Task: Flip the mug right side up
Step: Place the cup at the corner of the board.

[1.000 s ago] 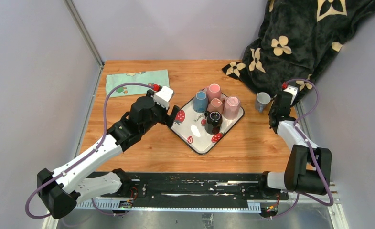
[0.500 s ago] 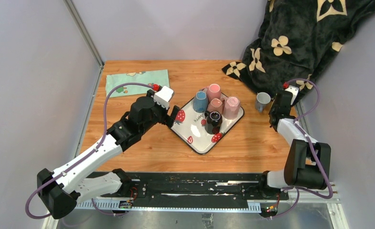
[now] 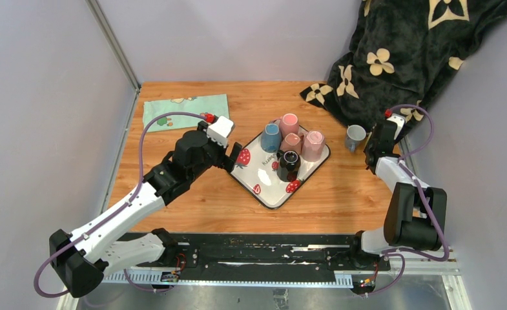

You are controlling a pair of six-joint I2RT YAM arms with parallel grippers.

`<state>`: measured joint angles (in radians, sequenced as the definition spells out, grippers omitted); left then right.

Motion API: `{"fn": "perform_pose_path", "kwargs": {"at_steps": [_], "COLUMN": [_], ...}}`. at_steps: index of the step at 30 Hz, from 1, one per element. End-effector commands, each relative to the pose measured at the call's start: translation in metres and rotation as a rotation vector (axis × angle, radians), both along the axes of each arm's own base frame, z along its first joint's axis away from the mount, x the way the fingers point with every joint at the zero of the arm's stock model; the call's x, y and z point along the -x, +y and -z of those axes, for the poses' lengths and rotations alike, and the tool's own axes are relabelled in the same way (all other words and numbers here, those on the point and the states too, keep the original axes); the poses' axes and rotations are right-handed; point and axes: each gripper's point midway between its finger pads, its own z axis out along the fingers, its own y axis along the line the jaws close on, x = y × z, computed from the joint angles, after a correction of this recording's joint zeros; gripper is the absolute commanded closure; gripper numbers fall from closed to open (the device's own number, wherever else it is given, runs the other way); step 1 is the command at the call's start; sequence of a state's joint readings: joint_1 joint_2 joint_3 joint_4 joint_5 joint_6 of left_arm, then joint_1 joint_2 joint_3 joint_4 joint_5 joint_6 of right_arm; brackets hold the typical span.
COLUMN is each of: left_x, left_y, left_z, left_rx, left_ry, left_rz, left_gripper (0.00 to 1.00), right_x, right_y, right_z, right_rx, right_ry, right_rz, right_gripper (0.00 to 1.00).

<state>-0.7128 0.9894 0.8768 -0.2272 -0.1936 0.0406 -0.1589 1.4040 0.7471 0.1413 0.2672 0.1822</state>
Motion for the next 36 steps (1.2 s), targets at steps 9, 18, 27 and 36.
{"fn": "perform_pose_path", "kwargs": {"at_steps": [9, 18, 27, 36], "left_x": [0.000, 0.000, -0.001, -0.005], "left_y": [0.002, 0.002, 0.002, 0.009], "left_z": [-0.008, -0.008, -0.006, -0.004], "left_rx": [0.032, 0.033, 0.036, 0.032], "left_ry": [-0.017, -0.015, -0.007, -0.005], "left_rz": [-0.001, 0.000, 0.000, -0.058], "left_gripper": [0.09, 0.09, 0.09, 0.08], "right_x": [-0.001, 0.004, 0.014, 0.030], "right_y": [-0.003, -0.005, 0.004, 0.026], "right_z": [-0.004, -0.013, -0.050, -0.093], "right_rx": [-0.022, -0.021, -0.062, -0.156], "right_ry": [0.010, 0.002, -0.076, -0.179], "right_rz": [0.010, 0.036, 0.032, 0.000], "right_gripper": [0.68, 0.59, 0.50, 0.50]}}
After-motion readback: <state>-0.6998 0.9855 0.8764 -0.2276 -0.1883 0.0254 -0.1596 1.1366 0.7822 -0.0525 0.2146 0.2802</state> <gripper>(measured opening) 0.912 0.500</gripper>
